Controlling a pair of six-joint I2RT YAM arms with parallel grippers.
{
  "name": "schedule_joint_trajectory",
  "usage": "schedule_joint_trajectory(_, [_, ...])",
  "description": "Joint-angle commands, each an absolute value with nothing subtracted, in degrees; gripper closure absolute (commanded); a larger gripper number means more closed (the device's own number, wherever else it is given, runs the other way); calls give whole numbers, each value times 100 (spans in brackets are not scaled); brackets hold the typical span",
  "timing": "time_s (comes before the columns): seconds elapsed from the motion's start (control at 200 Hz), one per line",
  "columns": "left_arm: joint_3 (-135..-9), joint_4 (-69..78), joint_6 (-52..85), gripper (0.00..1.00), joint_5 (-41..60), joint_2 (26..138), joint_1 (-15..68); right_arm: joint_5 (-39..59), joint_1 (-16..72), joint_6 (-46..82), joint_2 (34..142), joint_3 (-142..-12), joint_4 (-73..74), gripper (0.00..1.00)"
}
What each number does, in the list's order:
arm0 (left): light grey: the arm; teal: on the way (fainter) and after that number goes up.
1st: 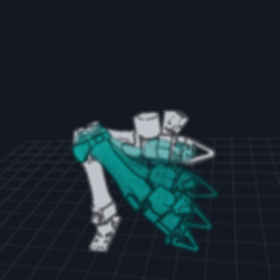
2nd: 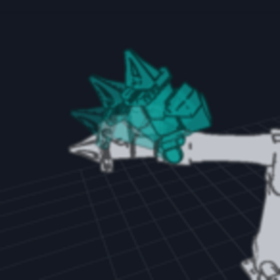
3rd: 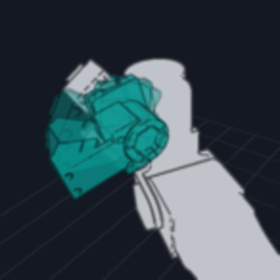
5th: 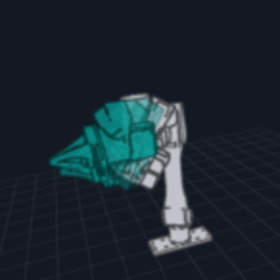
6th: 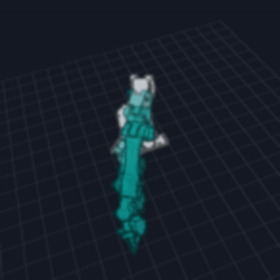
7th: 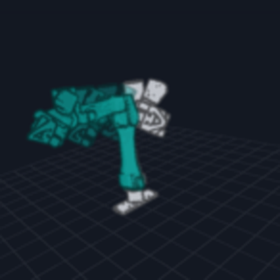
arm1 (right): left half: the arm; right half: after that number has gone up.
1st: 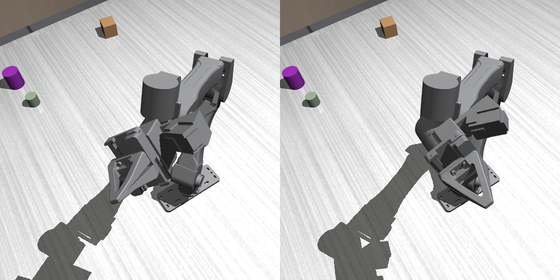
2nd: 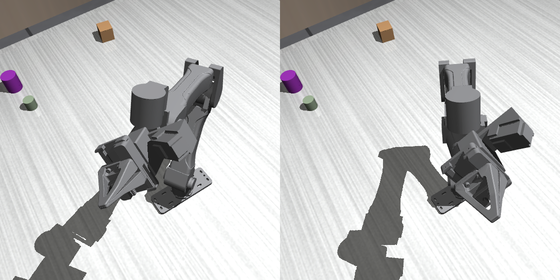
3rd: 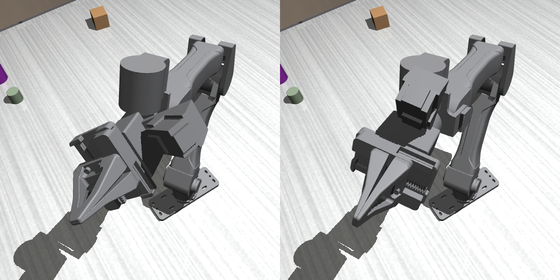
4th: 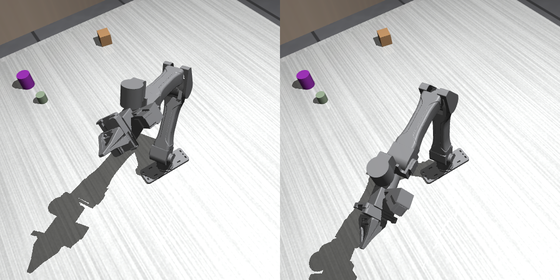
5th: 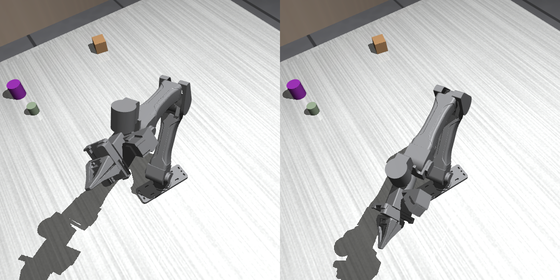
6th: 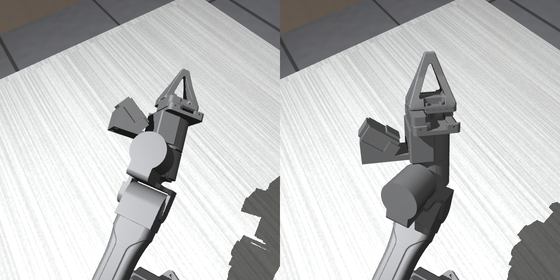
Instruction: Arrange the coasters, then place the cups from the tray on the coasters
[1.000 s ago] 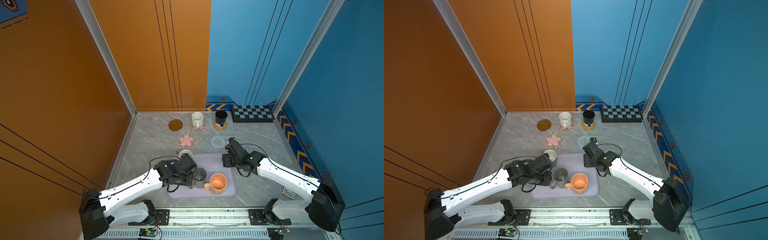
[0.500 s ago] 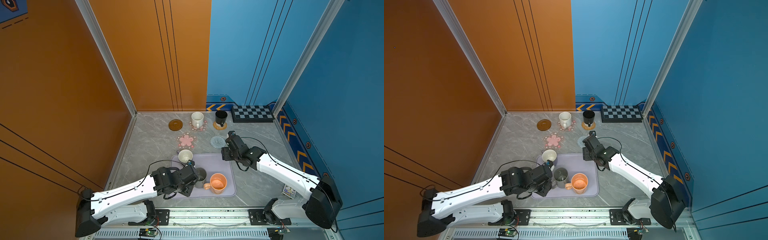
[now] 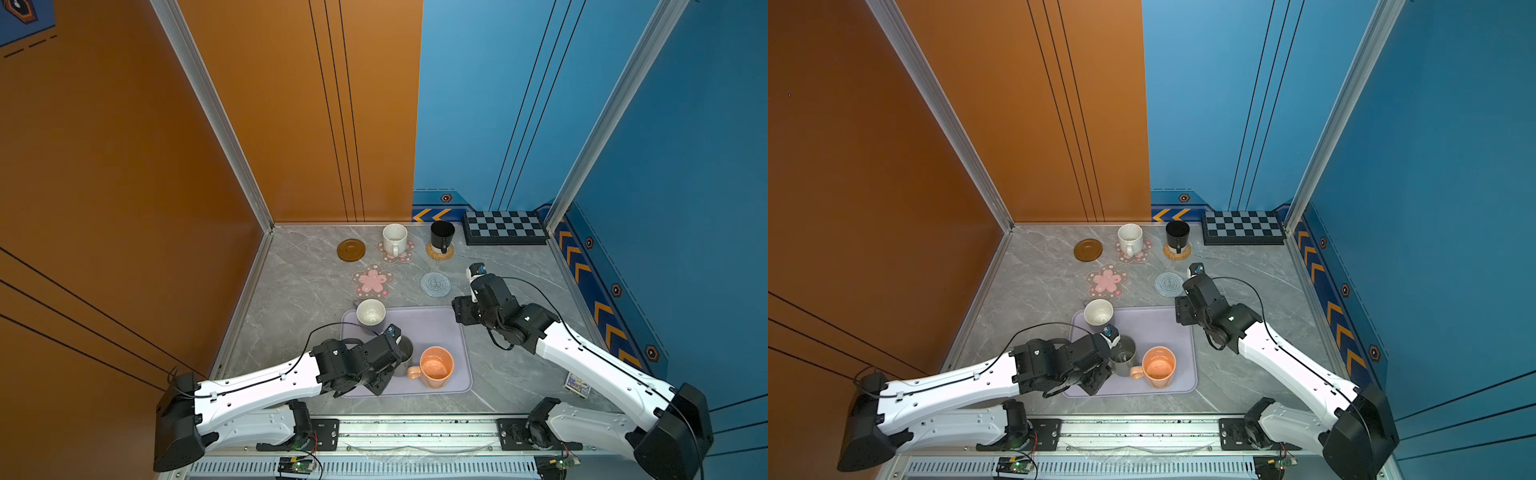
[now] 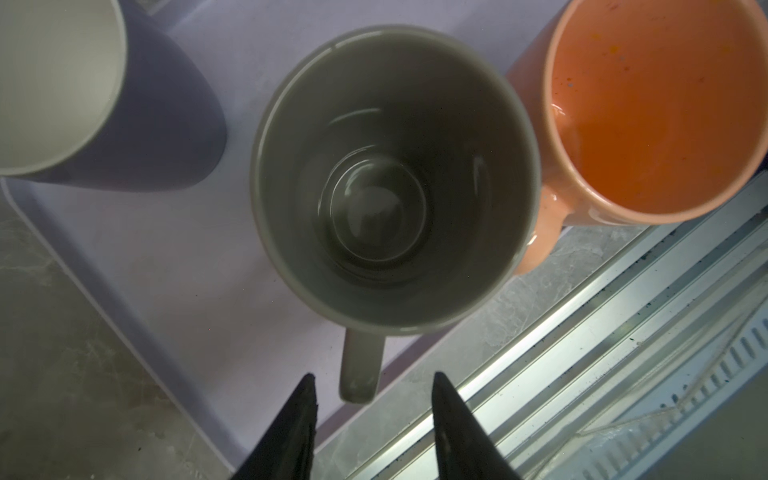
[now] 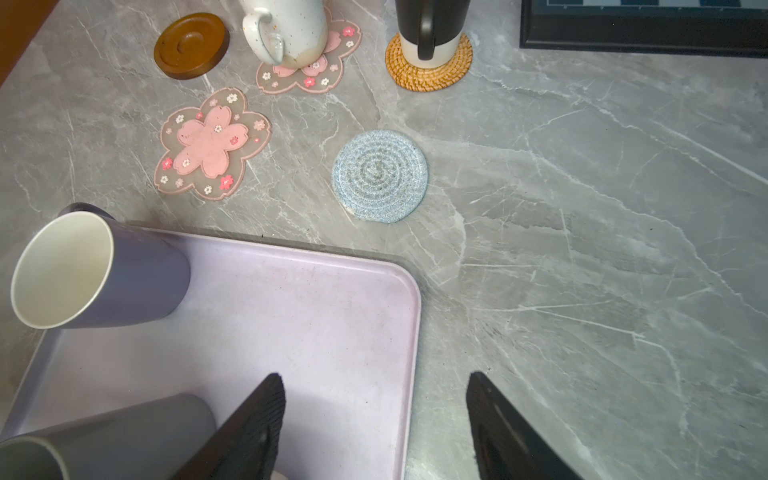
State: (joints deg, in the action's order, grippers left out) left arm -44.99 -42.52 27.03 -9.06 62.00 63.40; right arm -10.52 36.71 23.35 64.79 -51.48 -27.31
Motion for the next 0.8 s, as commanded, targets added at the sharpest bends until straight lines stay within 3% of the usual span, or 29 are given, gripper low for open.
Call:
schedule_joint_trajectory(0.0, [-4407,-3929,2411,53,-599,6260,6175,-1010,3575,2216,6304,-5027,-2628,27])
schedule_joint_trajectory(0.35, [-4280,-3357,2411,55,-179,6893,6054,-898,3515,2303,6414,-5151,-2646,27])
schedule_joint_trajectory(0.581, [-4007,-3085,2645,56,-224,6712,5979,-925,3480,2329,6498,-5150,-2646,27])
schedule_joint_trajectory(0.791, [-3842,-3094,2780,66,-340,6533,5915,-907,3470,2337,6626,-5170,-2646,27])
